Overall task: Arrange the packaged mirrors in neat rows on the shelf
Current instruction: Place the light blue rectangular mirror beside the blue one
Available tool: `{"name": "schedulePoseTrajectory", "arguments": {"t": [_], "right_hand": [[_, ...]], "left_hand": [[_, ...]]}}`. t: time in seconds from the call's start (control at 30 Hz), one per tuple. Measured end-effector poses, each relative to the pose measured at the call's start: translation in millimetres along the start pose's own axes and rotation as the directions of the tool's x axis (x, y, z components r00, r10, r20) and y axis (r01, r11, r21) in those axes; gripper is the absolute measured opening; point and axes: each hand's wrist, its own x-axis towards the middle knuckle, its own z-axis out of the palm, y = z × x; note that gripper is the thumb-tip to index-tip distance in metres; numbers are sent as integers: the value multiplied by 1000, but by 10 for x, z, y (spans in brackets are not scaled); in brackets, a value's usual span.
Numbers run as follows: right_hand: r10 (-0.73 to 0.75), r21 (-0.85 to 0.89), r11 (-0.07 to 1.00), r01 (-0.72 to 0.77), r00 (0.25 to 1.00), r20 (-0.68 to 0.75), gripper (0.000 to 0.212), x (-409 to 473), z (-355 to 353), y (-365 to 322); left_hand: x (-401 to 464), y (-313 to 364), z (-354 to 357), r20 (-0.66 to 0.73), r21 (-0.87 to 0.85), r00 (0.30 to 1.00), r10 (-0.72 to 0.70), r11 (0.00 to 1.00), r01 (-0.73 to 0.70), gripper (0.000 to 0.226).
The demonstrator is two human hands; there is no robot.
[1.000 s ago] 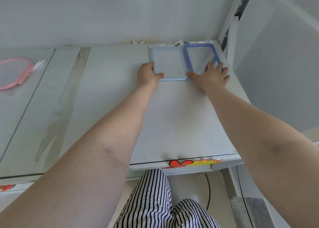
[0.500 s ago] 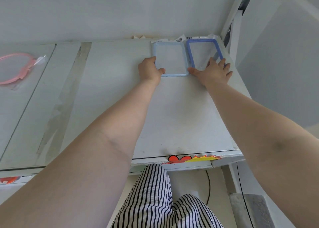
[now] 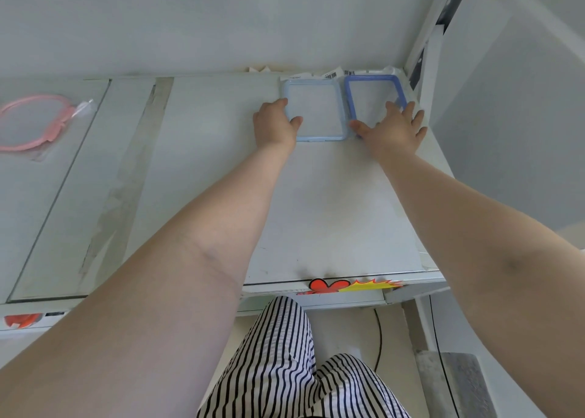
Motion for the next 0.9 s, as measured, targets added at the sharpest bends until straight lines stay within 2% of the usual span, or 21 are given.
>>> {"name": "schedulePoseTrajectory", "arguments": {"t": [0.13,0.27,0.4,0.53,0.67,0.9], "right_hand": [[-63,87,994,60,998,27,76,-180,-187,-94],[-173,201,969,143,975,142,56,-627,-468,-232],[-307,169,948,268,911,276,51,-1204,-616,-346],[-400,84,914,398,843,359,53,-1748,-632,-465],[-484,12,853,522,781,395,55,-2224,-587,-626],[-572,15,781,624,706,417,51,-3056,-322,-914]], "left_hand": [[-186,123,-297,71,22,997,11,1000,-13,54],[-590,232,-749,159,92,985,68,992,-83,54],[-1154,146,-1210,262,150,963,70,982,-112,53],[-1594,-52,-1622,297,266,954,27,958,-110,56],[-1924,-270,-2003,294,320,956,-1,942,-98,57],[-2482,-873,-2621,284,344,957,-53,938,-50,56]]}}
